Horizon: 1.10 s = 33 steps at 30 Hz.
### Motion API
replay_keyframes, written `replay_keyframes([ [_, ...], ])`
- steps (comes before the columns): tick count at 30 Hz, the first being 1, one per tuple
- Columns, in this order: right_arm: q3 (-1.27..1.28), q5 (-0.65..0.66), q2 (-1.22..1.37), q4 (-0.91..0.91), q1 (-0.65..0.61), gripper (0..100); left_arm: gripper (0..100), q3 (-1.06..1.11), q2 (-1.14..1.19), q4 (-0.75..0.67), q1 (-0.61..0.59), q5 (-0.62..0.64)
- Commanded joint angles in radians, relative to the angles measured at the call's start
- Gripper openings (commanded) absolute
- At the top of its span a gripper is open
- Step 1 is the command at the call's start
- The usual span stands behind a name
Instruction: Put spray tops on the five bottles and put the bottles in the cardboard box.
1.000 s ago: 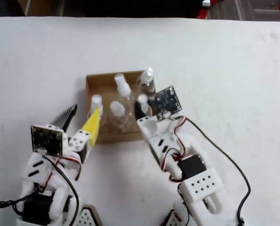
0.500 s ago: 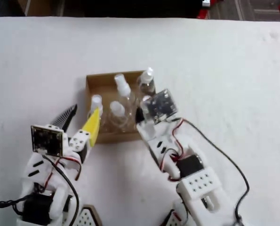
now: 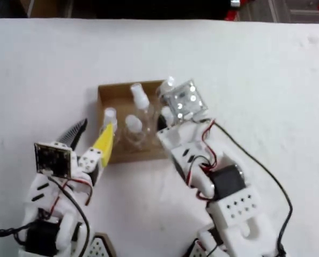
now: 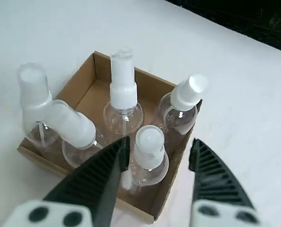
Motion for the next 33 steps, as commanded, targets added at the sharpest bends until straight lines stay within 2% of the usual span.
replay_keyframes([
  [1, -0.152, 0.006, -0.002, 0.064, -0.004, 17.8, 18, -0.005, -0.002, -0.005, -0.01, 0.002],
  [6, -0.33, 0.015, 0.041, 0.073, -0.045, 17.6, 18, -0.005, -0.002, -0.005, -0.012, 0.002],
  [11, -0.589, 0.015, 0.348, 0.134, -0.113, 17.6, 18, -0.005, -0.002, -0.005, -0.012, 0.002],
  [22, -1.313, 0.008, 1.047, 0.542, -0.124, 17.6, 18, -0.006, -0.002, -0.006, -0.013, 0.002],
  [28, -1.54, 0.008, 1.257, 0.673, -0.124, 17.6, 18, -0.003, -0.002, -0.023, -0.015, 0.002],
  [33, -1.629, 0.008, 1.346, 0.725, -0.114, 17.6, 18, -0.003, -0.002, -0.023, -0.015, 0.002],
])
